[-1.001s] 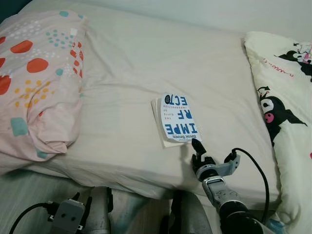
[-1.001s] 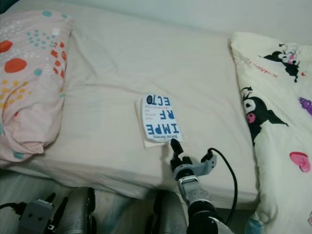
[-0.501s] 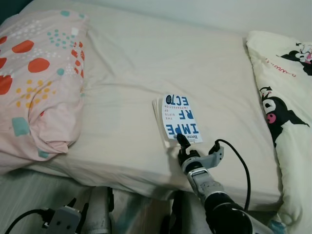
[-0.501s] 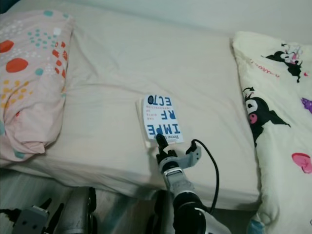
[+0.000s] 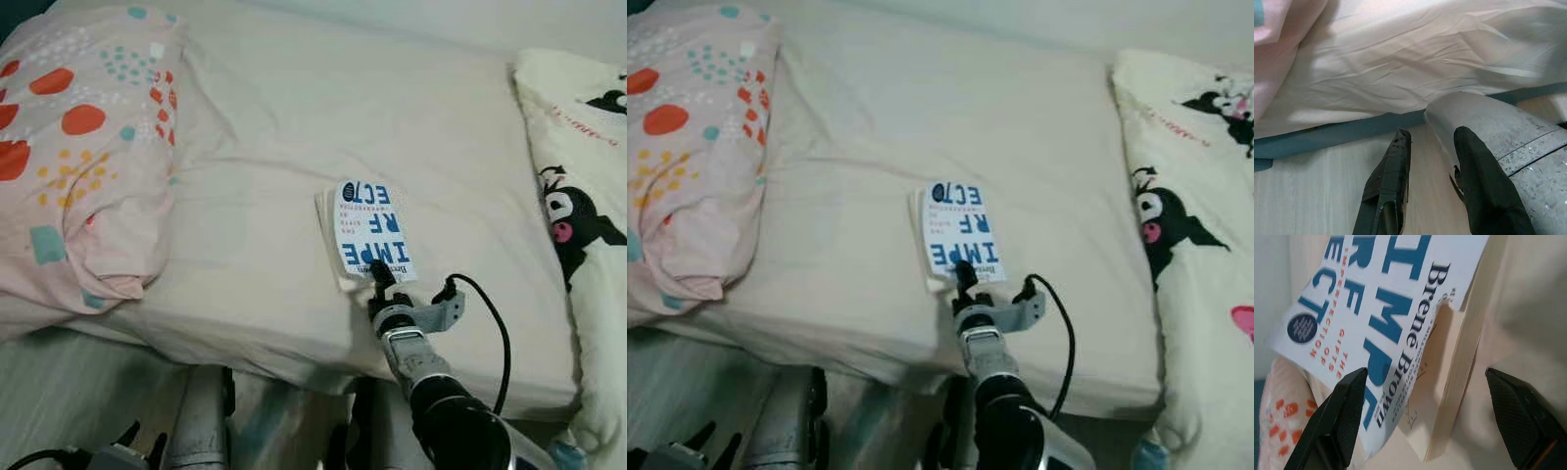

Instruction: Clean up the room

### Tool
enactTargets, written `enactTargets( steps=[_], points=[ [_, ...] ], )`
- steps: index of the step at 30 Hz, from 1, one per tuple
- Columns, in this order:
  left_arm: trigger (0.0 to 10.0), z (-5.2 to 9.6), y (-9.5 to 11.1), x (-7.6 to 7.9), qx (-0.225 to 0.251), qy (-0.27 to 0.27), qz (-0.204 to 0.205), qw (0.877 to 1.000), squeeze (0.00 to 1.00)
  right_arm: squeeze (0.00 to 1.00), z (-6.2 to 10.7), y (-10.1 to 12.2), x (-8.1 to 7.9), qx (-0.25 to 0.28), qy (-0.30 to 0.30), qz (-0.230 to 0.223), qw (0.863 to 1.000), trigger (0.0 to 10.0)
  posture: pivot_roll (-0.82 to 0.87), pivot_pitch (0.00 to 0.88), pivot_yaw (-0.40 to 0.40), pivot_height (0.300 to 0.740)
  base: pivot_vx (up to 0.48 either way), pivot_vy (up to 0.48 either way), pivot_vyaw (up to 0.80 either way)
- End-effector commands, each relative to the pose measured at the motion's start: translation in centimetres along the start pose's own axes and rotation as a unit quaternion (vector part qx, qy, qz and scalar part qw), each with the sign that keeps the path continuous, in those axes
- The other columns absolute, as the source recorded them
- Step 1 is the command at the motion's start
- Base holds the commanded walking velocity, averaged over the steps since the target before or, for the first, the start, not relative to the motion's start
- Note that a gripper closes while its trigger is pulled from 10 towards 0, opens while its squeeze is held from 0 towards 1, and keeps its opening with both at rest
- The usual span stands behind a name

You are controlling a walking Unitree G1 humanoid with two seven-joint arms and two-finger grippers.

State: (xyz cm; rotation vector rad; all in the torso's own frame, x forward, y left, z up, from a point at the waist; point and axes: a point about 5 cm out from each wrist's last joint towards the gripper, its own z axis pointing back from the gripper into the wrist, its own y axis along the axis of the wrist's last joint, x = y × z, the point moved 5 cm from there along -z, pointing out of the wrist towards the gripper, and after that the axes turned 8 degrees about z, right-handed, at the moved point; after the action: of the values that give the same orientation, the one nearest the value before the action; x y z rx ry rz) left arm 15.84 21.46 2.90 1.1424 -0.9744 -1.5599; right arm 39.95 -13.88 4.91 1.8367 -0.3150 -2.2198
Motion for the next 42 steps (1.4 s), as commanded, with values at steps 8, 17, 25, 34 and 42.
enactTargets(
  steps=[8, 17, 25, 34, 42],
  points=[
    [10.0, 1.1, -0.1, -0.1, -0.018, -0.004, 0.004, 1.000, 0.00, 0.00, -0.7, 0.3, -1.4, 0.027, -0.005, -0.082, 0.996, 10.0, 0.31, 0.335, -0.019, 0.602, 0.000, 0.000, 0.00],
    [10.0, 1.9, -0.1, -0.2, -0.024, -0.002, 0.004, 1.000, 0.00, 0.00, -1.0, 1.0, -2.1, 0.046, 0.003, -0.121, 0.992, 4.8, 0.32, 0.341, -0.021, 0.602, 0.000, 0.000, 0.00],
    [10.0, 1.9, -0.1, -0.2, -0.027, -0.001, 0.004, 1.000, 0.00, 0.00, -0.6, 1.4, -1.0, 0.061, -0.007, -0.132, 0.989, 0.0, 0.32, 0.345, -0.014, 0.602, 0.000, 0.000, 0.00],
    [10.0, 2.1, 0.1, -0.3, -0.026, 0.002, 0.002, 1.000, 0.00, 0.00, -0.5, 1.7, -0.6, 0.068, -0.012, -0.138, 0.988, 0.0, 0.32, 0.339, -0.013, 0.602, 0.000, 0.000, 0.00],
    [10.0, 1.7, 0.3, -0.4, -0.024, 0.005, 0.001, 1.000, 0.00, 0.00, -0.7, 1.8, -1.1, 0.070, -0.007, -0.141, 0.987, 0.0, 0.33, 0.323, -0.018, 0.602, 0.000, 0.000, 0.00]
  ],
)
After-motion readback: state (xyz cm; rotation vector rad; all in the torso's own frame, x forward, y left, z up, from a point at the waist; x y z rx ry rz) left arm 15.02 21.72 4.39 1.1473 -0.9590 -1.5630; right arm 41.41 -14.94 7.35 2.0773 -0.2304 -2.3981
